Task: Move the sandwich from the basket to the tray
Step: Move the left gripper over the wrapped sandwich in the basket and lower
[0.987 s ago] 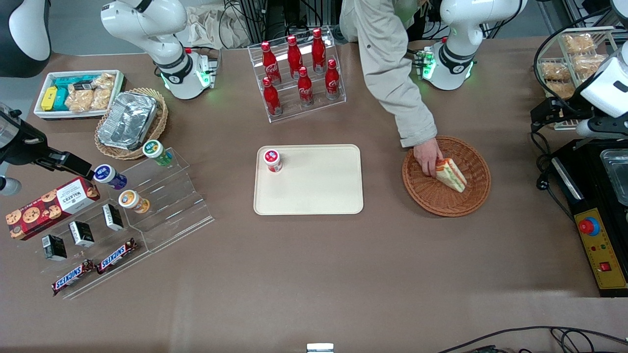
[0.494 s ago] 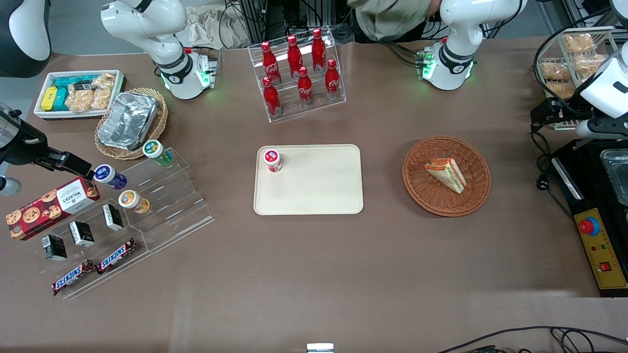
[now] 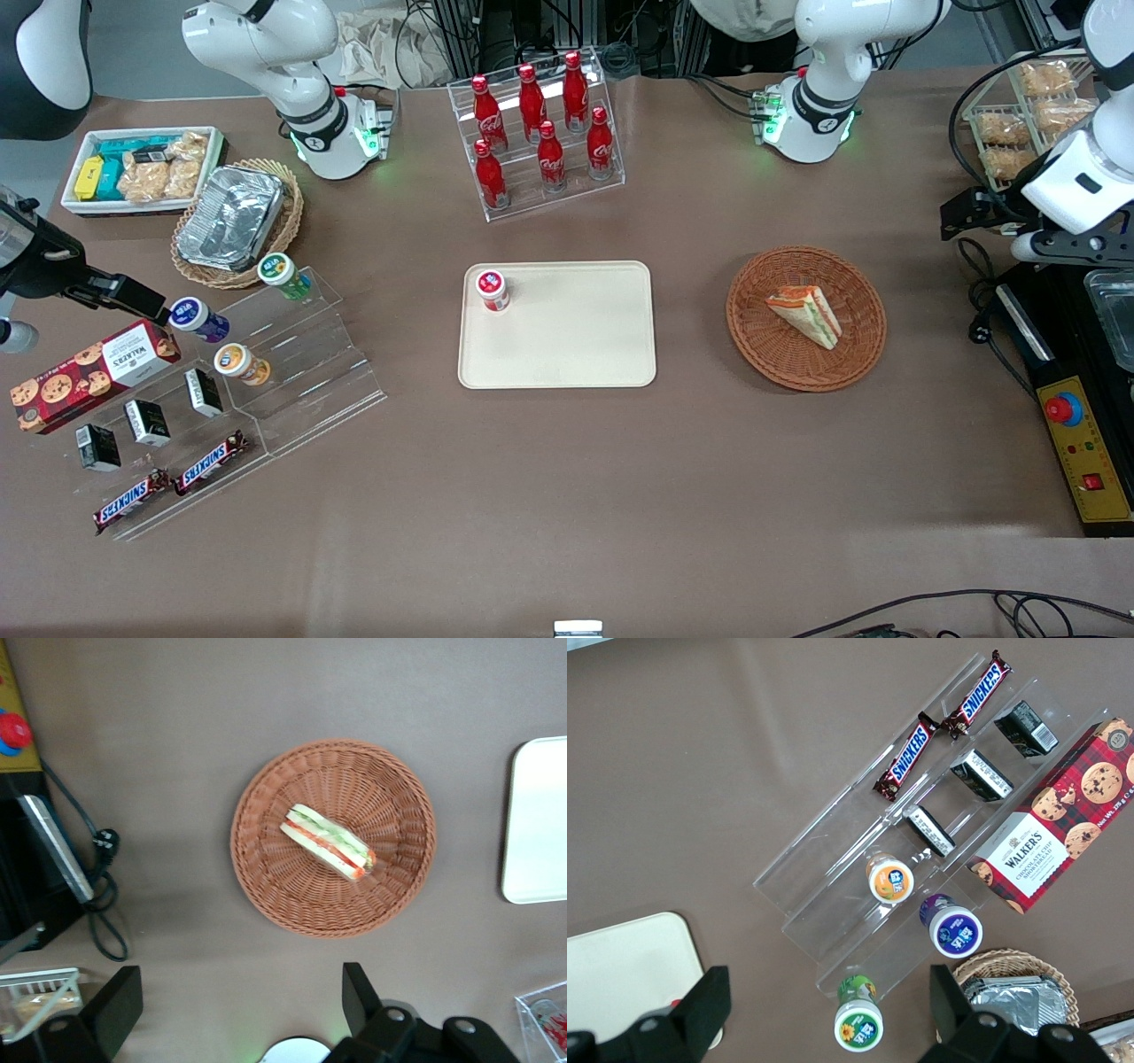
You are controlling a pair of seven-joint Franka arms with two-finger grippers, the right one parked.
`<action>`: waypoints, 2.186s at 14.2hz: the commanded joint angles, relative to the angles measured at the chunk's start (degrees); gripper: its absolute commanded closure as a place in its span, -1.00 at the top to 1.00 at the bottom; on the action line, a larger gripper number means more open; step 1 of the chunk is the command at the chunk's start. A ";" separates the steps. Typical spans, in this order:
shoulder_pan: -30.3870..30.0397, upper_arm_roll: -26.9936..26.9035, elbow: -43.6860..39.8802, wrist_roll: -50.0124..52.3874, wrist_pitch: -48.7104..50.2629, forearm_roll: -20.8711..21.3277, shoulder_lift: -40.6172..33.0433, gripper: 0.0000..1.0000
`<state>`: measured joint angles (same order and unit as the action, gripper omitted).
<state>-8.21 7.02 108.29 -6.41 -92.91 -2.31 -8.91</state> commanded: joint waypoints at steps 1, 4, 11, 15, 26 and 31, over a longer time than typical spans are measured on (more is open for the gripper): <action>-0.93 0.62 9.18 2.26 -6.55 -2.43 -5.31 1.00; -0.67 0.89 18.69 8.85 -15.79 -4.00 -8.93 1.00; 2.48 1.24 27.48 25.27 -25.80 -7.27 -7.88 0.99; 3.91 1.41 33.30 36.18 -36.10 -8.84 -5.61 0.99; 8.21 2.29 40.51 46.84 -58.34 -10.17 5.56 0.99; 8.92 2.29 40.25 48.15 -61.95 -10.26 9.69 0.99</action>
<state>-0.07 9.22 148.99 39.79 -153.57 -11.78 -0.26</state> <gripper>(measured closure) 0.000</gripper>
